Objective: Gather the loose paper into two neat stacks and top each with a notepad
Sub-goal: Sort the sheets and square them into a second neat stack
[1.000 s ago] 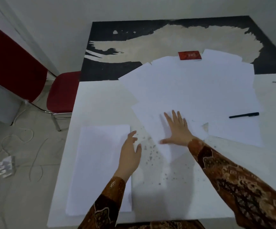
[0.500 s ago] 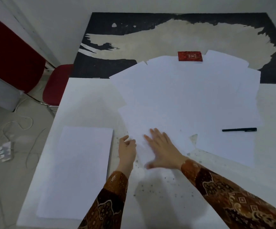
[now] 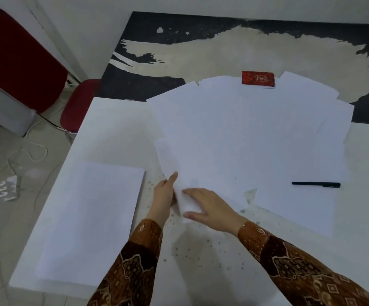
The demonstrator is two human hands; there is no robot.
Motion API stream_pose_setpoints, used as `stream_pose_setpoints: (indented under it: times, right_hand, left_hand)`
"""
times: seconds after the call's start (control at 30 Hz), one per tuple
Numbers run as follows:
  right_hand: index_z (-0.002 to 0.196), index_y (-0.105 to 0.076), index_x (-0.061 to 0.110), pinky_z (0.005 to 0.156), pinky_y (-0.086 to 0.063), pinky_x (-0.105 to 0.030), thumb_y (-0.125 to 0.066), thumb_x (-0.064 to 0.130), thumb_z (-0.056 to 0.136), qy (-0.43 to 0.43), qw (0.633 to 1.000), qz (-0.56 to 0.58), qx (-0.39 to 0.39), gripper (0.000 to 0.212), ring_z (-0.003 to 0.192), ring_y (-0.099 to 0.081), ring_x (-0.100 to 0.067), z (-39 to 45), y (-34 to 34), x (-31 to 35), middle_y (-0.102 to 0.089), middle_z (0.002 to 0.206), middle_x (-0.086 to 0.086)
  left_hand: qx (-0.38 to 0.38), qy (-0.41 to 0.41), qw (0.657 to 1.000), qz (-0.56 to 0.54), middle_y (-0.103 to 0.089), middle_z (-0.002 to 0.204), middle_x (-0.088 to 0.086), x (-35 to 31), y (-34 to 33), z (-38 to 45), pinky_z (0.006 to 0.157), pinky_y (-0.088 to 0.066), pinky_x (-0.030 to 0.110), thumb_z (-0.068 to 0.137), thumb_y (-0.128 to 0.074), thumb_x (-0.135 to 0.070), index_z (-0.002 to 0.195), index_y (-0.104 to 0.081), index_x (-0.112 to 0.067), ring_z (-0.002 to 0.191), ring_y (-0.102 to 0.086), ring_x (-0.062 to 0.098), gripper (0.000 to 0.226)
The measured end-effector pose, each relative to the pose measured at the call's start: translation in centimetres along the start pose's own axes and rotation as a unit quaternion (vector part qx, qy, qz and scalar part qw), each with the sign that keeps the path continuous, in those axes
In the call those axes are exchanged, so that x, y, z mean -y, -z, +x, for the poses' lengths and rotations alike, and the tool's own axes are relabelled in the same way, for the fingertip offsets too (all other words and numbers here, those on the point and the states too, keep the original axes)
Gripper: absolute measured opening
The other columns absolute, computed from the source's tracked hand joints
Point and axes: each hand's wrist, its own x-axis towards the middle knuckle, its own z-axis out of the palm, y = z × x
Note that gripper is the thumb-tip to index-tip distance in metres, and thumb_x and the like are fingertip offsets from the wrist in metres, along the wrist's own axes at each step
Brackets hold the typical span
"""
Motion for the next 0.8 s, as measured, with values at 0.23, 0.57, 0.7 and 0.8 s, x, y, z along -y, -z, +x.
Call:
stream_pose_setpoints:
  times: [0.23, 0.57, 0.7, 0.8]
  right_hand:
    - [0.151, -0.016, 0.025, 0.120, -0.006, -0.033, -0.041, 0.053, 0.094, -0.051, 0.995, -0.087, 0.013, 0.068, 0.147, -0.001, -0.009, -0.2, 0.3, -3.6, -0.011, 0.159, 0.006]
    - [0.151, -0.016, 0.025, 0.116, 0.004, -0.024, -0.025, 0.047, 0.100, -0.052, 0.996, -0.078, -0.005, 0.056, 0.146, -0.003, -0.006, -0.4, -1.0, -3.6, -0.015, 0.158, 0.007]
    - [0.151, -0.015, 0.023, 0.117, 0.004, -0.031, -0.009, 0.057, 0.093, -0.117, 0.984, -0.127, -0.045, 0.068, 0.147, 0.000, -0.011, 0.1, 1.0, -6.1, -0.007, 0.160, 0.004]
    - [0.150, -0.020, 0.022, 0.119, -0.002, -0.036, -0.017, 0.054, 0.097, -0.159, 0.978, -0.125, -0.057, 0.061, 0.147, -0.002, -0.014, 0.6, 1.7, -7.0, -0.009, 0.160, 0.003]
  left_hand:
    - [0.018, -0.029, 0.999, -0.005, -0.067, 0.113, 0.015, -0.2, -1.2, 1.7, 0.091, -0.053, 0.045, 0.090, -0.061, -0.012, 0.120, -0.060, 0.000, 0.101, -0.065, 0.034, 0.032]
    - [-0.043, -0.131, 0.985, 0.105, -0.068, 0.112, 0.011, -0.9, -1.5, 1.6, 0.094, -0.052, 0.043, 0.082, -0.070, -0.014, 0.114, -0.062, -0.004, 0.101, -0.064, 0.028, 0.034]
    - [-0.069, -0.211, 0.963, 0.149, -0.066, 0.107, 0.002, -4.4, 0.5, -0.3, 0.091, -0.052, 0.037, 0.085, -0.067, -0.017, 0.118, -0.062, -0.008, 0.102, -0.063, 0.025, 0.034]
    - [-0.069, -0.288, 0.936, 0.192, -0.067, 0.107, 0.000, -7.7, 2.1, -2.3, 0.086, -0.052, 0.033, 0.086, -0.066, -0.019, 0.117, -0.063, -0.011, 0.101, -0.064, 0.024, 0.031]
